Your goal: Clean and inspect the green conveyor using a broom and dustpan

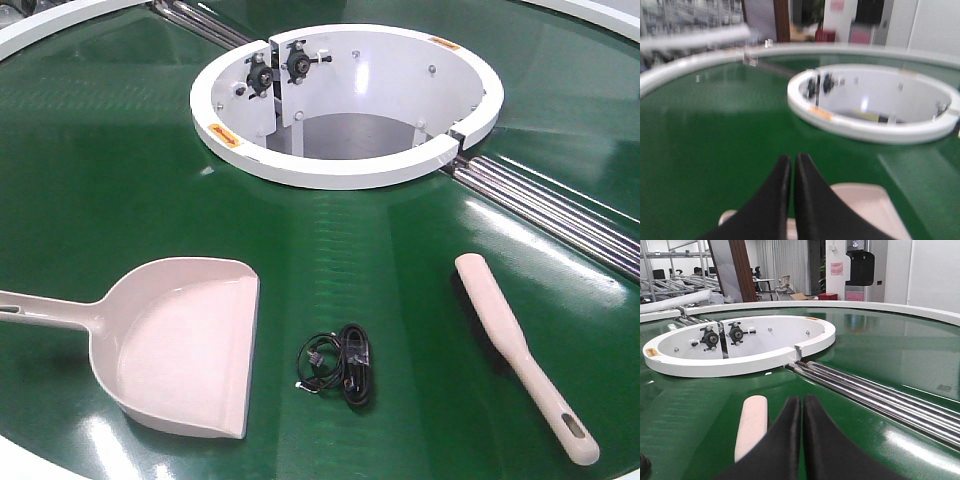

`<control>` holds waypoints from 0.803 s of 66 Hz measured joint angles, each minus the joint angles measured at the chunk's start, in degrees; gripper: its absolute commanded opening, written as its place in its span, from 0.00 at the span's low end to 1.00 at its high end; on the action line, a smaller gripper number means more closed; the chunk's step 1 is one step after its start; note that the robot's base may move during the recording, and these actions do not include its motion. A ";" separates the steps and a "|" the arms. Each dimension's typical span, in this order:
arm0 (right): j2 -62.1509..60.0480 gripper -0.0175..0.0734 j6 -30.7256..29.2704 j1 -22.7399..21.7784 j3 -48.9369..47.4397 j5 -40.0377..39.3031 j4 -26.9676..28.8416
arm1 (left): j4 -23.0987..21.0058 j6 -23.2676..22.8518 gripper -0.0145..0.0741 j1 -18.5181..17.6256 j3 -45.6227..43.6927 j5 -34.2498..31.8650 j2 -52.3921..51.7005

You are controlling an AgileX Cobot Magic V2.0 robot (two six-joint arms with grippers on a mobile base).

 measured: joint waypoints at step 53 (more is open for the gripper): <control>0.00 0.18 0.00 0.00 0.00 0.00 0.00 | -0.10 -0.05 0.70 0.00 -0.55 7.41 10.30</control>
